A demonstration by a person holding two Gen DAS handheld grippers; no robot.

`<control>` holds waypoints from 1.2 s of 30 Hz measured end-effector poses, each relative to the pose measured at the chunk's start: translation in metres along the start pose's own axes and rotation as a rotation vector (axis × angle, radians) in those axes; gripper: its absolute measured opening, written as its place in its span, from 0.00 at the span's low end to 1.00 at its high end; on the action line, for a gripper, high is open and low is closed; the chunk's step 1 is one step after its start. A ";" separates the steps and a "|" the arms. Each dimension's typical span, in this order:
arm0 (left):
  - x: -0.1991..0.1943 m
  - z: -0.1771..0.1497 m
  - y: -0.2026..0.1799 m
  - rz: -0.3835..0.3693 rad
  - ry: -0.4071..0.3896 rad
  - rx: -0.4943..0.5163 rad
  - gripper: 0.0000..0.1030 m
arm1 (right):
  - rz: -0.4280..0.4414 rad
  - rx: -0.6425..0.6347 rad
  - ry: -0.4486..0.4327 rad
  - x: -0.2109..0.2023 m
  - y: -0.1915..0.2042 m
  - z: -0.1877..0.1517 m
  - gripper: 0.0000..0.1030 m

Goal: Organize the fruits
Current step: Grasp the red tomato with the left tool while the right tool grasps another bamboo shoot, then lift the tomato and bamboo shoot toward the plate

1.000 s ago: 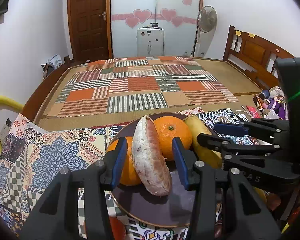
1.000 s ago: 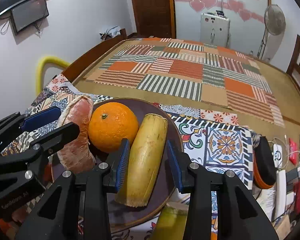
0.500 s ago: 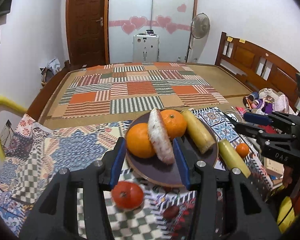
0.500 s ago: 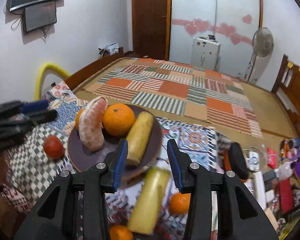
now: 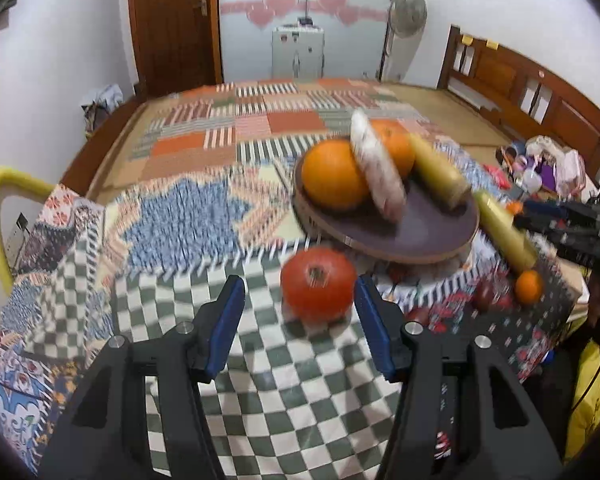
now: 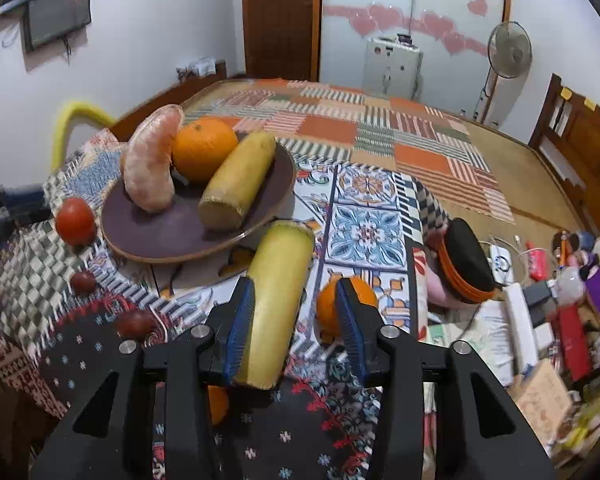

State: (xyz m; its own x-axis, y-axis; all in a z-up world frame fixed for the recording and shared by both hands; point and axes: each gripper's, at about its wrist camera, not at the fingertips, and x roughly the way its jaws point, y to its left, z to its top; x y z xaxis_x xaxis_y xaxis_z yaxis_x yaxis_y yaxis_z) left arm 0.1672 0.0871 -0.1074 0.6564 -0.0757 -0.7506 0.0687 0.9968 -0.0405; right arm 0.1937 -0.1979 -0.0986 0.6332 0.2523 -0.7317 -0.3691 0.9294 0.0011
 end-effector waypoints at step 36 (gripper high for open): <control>0.026 -0.010 -0.013 -0.045 0.001 0.058 0.46 | 0.062 -0.125 0.051 0.008 0.031 -0.006 0.35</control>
State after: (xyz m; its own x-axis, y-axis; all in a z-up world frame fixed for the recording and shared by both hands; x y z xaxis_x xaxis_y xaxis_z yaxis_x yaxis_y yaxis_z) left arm 0.1759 0.0723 -0.1334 0.6512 -0.1204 -0.7493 0.1416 0.9893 -0.0359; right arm 0.1834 -0.1689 -0.1081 0.5723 0.2912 -0.7666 -0.4900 0.8710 -0.0350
